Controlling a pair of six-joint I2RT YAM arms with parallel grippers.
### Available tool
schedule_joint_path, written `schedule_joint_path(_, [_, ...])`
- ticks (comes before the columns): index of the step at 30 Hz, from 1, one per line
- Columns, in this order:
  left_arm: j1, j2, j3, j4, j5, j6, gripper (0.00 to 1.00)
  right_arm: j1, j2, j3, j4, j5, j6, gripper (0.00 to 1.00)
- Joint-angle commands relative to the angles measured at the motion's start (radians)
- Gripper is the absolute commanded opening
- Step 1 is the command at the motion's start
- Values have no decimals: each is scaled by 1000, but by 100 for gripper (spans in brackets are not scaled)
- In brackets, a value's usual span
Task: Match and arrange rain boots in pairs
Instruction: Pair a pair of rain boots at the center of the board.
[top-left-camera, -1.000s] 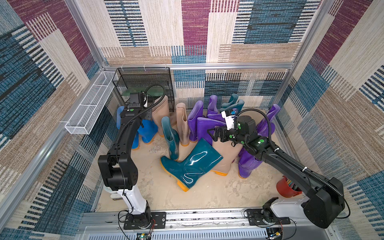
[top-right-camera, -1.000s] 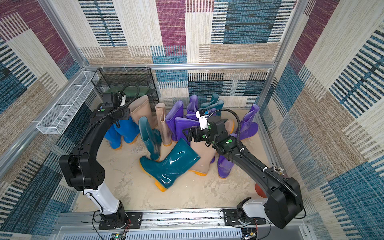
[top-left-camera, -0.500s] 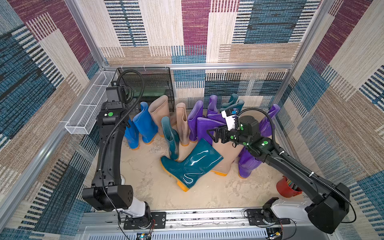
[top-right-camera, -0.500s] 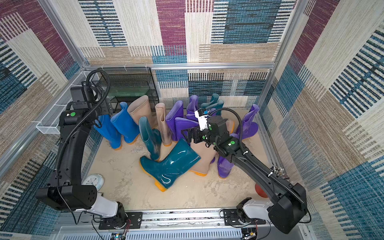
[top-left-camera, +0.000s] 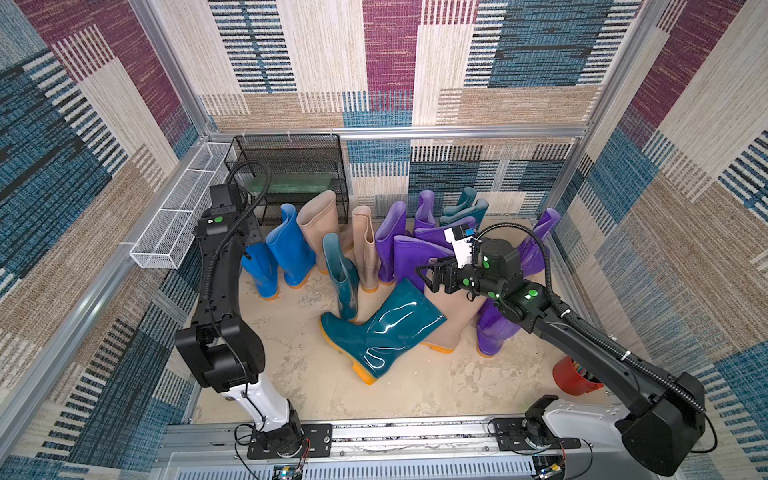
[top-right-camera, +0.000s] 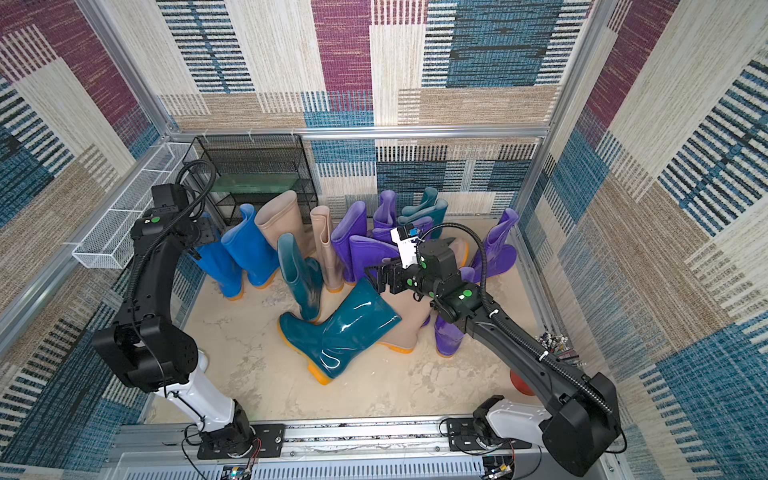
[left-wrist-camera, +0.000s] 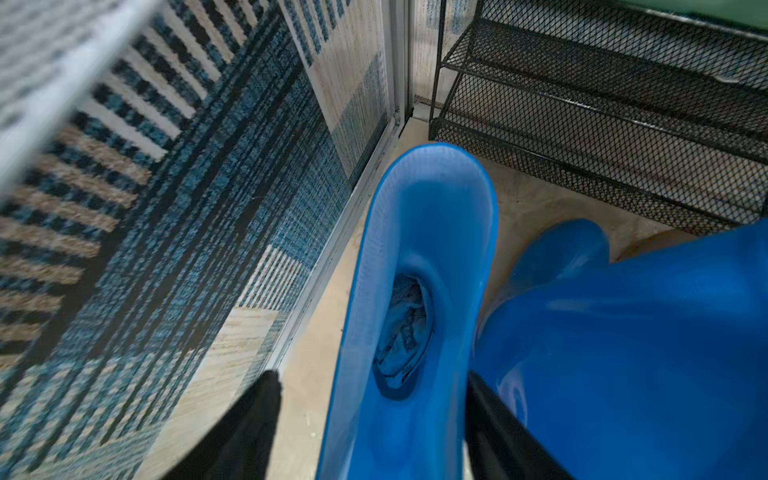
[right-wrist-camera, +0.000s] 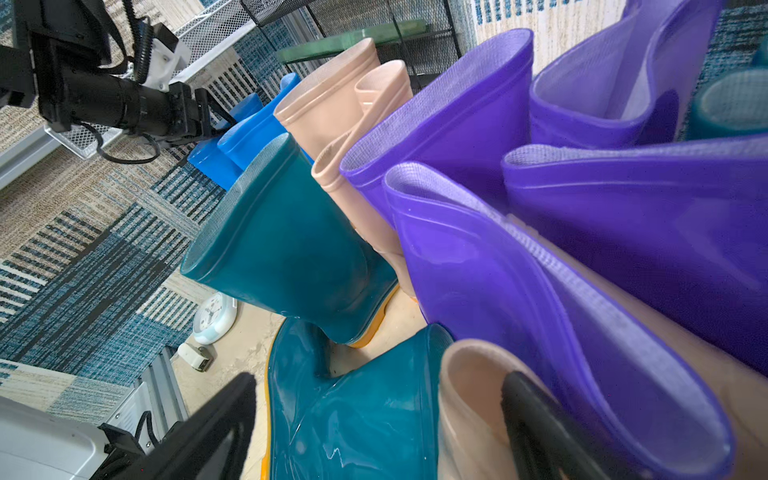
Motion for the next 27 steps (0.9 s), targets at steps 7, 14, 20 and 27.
schedule_joint_path(7, [-14,33,26,186,139,122,0,-1,18,10,7,-22,-5,97])
schedule_joint_path(14, [-52,39,26,241,207,206,0,-1,33,31,0,-9,6,97])
schedule_joint_path(20, [-71,45,2,279,207,237,0,2,46,49,-12,6,5,97])
schedule_joint_path(27, [-70,-8,-77,321,165,217,19,5,35,78,-43,20,-14,97])
